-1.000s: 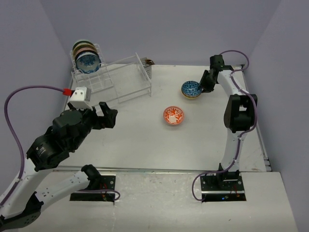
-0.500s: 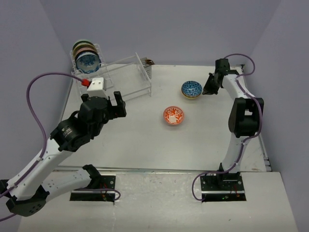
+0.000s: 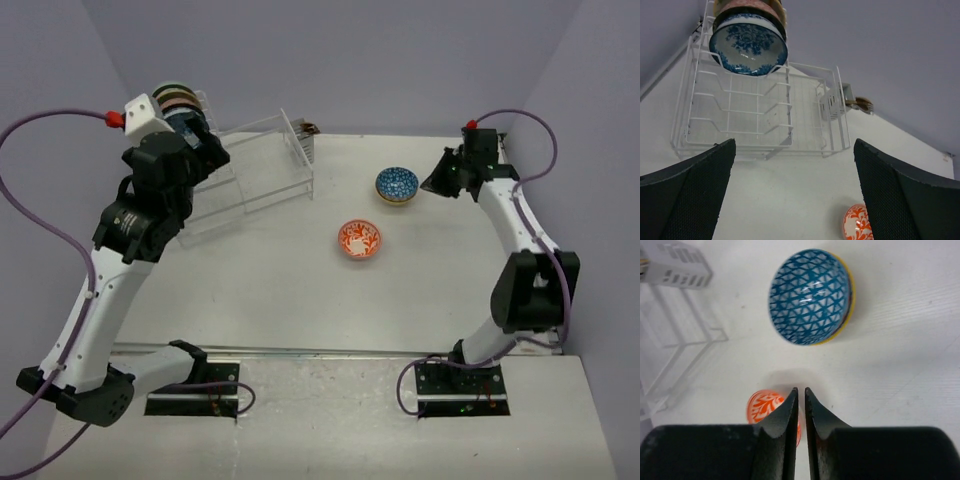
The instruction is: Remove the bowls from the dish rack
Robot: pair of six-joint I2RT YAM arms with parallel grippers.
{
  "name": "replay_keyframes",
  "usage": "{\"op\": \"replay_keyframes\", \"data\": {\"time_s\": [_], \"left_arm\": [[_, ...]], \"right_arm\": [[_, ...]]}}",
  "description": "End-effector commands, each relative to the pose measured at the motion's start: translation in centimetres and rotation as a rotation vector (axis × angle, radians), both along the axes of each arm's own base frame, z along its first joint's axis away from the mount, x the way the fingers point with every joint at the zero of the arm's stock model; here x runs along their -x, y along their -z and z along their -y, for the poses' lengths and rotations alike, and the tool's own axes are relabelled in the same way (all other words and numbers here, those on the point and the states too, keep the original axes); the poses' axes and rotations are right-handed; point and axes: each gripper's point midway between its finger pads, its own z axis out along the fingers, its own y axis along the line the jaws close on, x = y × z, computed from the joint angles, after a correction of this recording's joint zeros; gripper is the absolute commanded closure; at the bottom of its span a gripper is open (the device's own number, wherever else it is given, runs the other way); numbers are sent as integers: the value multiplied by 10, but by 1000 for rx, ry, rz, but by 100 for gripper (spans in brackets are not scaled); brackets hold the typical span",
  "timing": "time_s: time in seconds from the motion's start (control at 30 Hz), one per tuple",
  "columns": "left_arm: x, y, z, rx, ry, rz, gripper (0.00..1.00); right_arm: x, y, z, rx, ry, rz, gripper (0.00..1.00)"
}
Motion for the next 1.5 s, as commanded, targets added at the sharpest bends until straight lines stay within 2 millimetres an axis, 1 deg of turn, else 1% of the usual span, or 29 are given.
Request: {"op": "replay_keyframes", "data": {"time_s": [0.0, 0.03, 0.07, 0.13, 0.17, 0.2, 0.23, 0.27, 0.3, 0.33, 0.37, 0.43, 0.47, 0.53, 0.6, 0.63, 0.7, 0.77, 0.83, 0.97, 1.0, 1.03, 1.13, 1.17, 1.27, 1.3, 1.37, 1.4, 1.47], "left_arm": [[-32, -14, -8, 242, -45, 53, 0], [-41, -18, -20, 285, -82, 74, 0], [-52, -14, -21, 367, -109, 68, 0], [-63, -16, -36, 456, -177, 98, 0], [-71, -21, -39, 561, -211, 134, 0], [-79, -17, -40, 604, -230, 143, 0], [-86, -10, -45, 641, -258, 151, 0], [-92, -13, -47, 735, -287, 186, 1], [-98, -5, -53, 772, -337, 194, 2], [-103, -7, -55, 814, -352, 225, 3], [-110, 5, -59, 854, -394, 229, 5], [-118, 10, -62, 896, -427, 247, 7], [-128, 9, -65, 901, -441, 271, 7], [-137, 13, -71, 898, -474, 271, 8], [-152, 21, -75, 903, -504, 250, 12], [-156, 26, -80, 907, -525, 243, 17], [-167, 39, -84, 905, -557, 230, 18], [-175, 47, -92, 901, -585, 236, 18], [-179, 48, -100, 888, -600, 259, 18], [-185, 49, -113, 842, -628, 302, 20], [-186, 45, -114, 838, -618, 322, 20], [-186, 51, -114, 828, -620, 313, 20], [-190, 57, -115, 825, -607, 324, 22], [-190, 56, -117, 827, -608, 327, 29], [-196, 61, -119, 821, -607, 314, 35], [-197, 63, -118, 817, -606, 306, 42], [-198, 65, -118, 818, -607, 302, 46], [-198, 66, -118, 819, -606, 300, 53], [-198, 66, -118, 819, -608, 303, 62]], "right_arm": [[25, -86, -33, -167, -107, 281, 89], [43, -99, -56, -280, -216, 300, 87], [62, -104, -64, -321, -256, 319, 83], [83, -121, -81, -417, -342, 383, 79], [98, -126, -90, -464, -398, 393, 73], [115, -131, -92, -475, -423, 434, 70], [125, -133, -95, -490, -441, 447, 68], [136, -125, -96, -502, -448, 435, 64], [151, -139, -99, -505, -483, 492, 58], [159, -141, -100, -525, -492, 499, 57], [168, -135, -101, -537, -501, 495, 55], [187, -146, -103, -539, -533, 549, 53], [191, -142, -103, -538, -528, 548, 52], [202, -146, -102, -527, -537, 585, 52], [206, -138, -99, -508, -504, 579, 52], [208, -140, -96, -477, -492, 610, 51], [213, -135, -94, -461, -487, 607, 50], [219, -139, -94, -445, -501, 637, 50], [225, -143, -94, -435, -518, 658, 49], [228, -142, -93, -409, -531, 664, 48], [229, -141, -94, -411, -536, 662, 48], [229, -139, -94, -411, -539, 661, 48], [230, -138, -95, -413, -547, 661, 47], [231, -137, -95, -411, -552, 663, 47], [231, -137, -95, -407, -552, 663, 47], [232, -137, -95, -404, -554, 668, 47], [232, -137, -95, -401, -556, 673, 47], [233, -137, -95, -401, -554, 674, 47], [233, -138, -95, -397, -557, 679, 47]]}}
